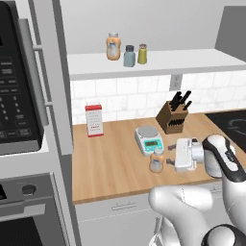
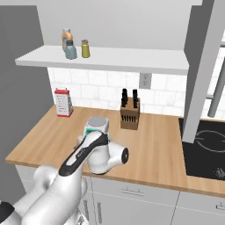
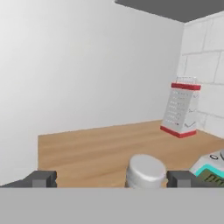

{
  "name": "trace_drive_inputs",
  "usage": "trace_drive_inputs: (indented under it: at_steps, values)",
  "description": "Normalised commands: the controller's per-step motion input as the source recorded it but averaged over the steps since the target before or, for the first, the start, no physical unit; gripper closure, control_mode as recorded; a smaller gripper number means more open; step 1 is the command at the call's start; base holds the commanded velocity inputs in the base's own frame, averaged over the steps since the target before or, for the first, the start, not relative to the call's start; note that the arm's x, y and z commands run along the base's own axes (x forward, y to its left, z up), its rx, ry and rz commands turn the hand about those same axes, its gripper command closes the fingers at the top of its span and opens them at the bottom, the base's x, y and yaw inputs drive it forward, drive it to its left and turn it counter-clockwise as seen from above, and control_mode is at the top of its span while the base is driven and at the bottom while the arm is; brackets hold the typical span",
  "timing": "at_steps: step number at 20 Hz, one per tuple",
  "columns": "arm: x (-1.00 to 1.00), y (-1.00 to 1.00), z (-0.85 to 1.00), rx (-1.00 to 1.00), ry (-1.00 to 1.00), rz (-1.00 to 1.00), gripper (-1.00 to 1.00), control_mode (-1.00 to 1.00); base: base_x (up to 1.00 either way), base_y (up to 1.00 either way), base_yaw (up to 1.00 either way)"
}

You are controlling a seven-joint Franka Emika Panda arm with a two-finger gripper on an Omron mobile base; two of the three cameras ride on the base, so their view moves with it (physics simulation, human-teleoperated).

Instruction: Put the shaker and condiment bottle from the counter next to their counterparts in the cabinet.

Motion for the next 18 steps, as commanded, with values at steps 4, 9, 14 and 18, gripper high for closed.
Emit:
trace_drive_inputs:
  at_steps: [4,9,14,18]
  values:
    - [0.26,0.00,-0.12,-0.06,0.26,0.00,-1.00,-1.00,0.00,0.00,0.00]
    - [0.16,0.00,0.00,0.02,0.06,0.00,-1.00,-1.00,0.00,0.00,0.00]
    - [0.00,0.00,-0.03,0.01,0.01,0.00,-1.00,-1.00,0.00,0.00,0.00]
    - [0.00,0.00,-0.11,0.00,0.00,0.00,-1.00,-1.00,0.00,0.00,0.00]
